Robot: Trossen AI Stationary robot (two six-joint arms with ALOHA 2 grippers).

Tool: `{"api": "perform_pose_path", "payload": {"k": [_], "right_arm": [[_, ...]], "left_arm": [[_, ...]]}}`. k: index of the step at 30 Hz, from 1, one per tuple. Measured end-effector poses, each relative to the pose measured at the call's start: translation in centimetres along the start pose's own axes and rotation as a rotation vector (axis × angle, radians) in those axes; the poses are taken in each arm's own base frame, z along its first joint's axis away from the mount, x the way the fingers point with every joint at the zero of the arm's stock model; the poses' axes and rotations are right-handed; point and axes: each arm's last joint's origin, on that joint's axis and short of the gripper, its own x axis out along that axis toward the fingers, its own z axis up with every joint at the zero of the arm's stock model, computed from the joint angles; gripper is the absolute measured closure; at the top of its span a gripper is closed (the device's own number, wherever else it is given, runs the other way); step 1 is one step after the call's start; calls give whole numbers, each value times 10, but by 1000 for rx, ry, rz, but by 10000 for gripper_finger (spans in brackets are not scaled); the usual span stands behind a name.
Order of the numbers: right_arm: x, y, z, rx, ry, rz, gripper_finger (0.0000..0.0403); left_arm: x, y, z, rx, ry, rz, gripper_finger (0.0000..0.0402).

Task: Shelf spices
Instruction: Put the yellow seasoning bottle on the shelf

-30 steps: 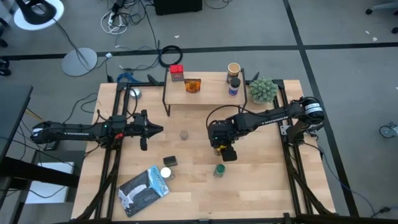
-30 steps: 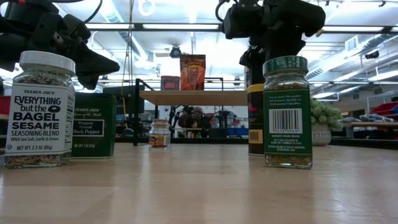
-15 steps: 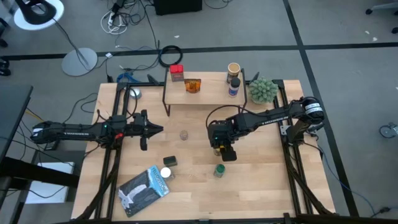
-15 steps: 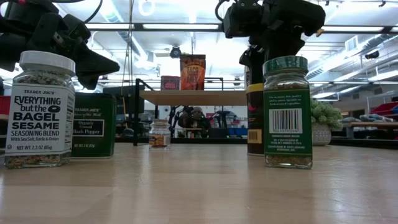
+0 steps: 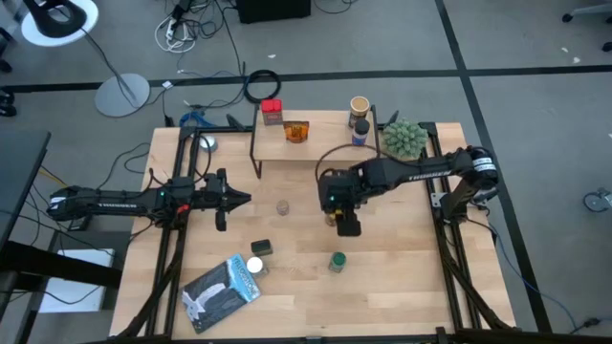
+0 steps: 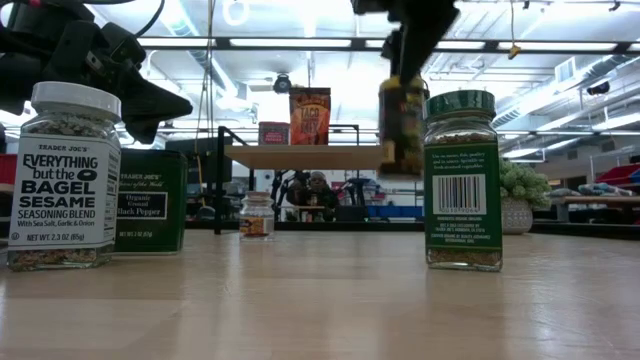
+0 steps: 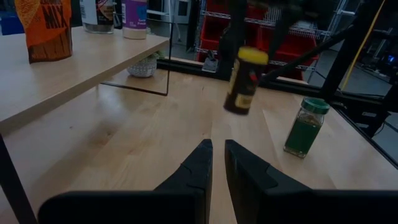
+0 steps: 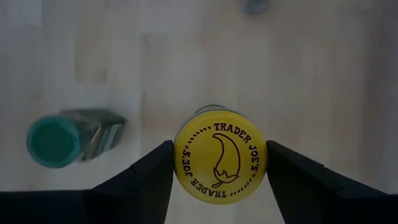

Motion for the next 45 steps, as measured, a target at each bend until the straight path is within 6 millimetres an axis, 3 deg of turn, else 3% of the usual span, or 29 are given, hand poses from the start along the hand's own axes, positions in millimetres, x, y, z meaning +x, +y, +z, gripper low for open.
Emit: {"api": "perform_pose_path", "payload": {"k": [9, 16, 23, 29, 45], "right_arm": [[-64, -49, 12, 155, -87, -149, 168], [-90, -97, 11, 267, -163, -211, 170], [-94, -140, 3, 367, -182, -248, 171], [-100, -166, 6, 422, -313, -240, 171], [-68, -182, 10, 454, -210, -190, 168]], "left_arm": [[0, 0, 0, 0, -2, 0, 353], [0, 0, 1, 0, -7, -1, 353], [0, 0, 1, 0, -7, -1, 353], [0, 0, 1, 0, -9, 18, 353], [0, 1, 0, 3, -8, 36, 353]]}}
